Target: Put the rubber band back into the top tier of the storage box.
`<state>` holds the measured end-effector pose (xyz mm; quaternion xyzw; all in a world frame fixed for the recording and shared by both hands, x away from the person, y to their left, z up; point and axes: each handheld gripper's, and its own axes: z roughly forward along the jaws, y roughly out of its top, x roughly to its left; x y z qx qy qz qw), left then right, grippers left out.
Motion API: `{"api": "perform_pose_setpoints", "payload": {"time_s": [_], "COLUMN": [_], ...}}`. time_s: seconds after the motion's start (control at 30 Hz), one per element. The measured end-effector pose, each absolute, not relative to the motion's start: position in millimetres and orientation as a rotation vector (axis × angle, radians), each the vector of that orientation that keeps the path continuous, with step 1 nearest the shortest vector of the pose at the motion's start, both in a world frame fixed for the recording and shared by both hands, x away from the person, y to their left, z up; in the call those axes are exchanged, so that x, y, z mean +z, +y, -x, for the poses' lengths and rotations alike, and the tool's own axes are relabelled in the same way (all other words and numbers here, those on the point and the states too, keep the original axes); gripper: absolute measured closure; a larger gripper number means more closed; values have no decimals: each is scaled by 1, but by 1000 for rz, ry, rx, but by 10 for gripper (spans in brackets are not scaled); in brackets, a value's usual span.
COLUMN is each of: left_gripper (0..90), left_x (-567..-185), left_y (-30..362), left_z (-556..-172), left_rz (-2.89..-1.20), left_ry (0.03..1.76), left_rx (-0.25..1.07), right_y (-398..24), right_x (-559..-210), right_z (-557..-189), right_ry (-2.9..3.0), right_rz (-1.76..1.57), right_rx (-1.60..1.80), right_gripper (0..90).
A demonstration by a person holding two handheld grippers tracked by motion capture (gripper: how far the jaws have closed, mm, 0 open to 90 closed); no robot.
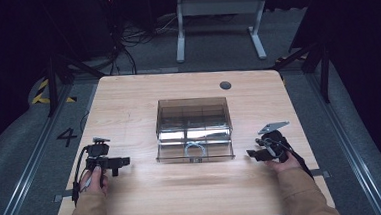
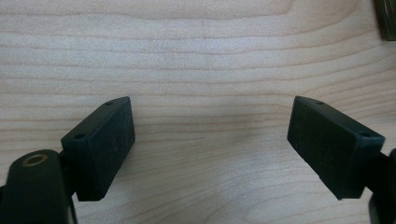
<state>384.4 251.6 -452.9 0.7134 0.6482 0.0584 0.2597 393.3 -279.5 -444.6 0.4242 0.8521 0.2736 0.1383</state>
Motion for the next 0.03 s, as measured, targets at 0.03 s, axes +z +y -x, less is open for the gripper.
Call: {"api": "perform_pose_setpoints", "payload": {"time_s": [0.03], "left_gripper": [156], "left_x": [-453], "left_y": [252], "left_z": [-384], "left_rz": [-1932], "left_ry": [1756], "left_rx": [158], "right_y": [-279], "right_x": [-445], "right_z": [-393], "right_ry": [2464], "right_rz": [-1223], "right_rx": [793], "right_gripper": [373]}}
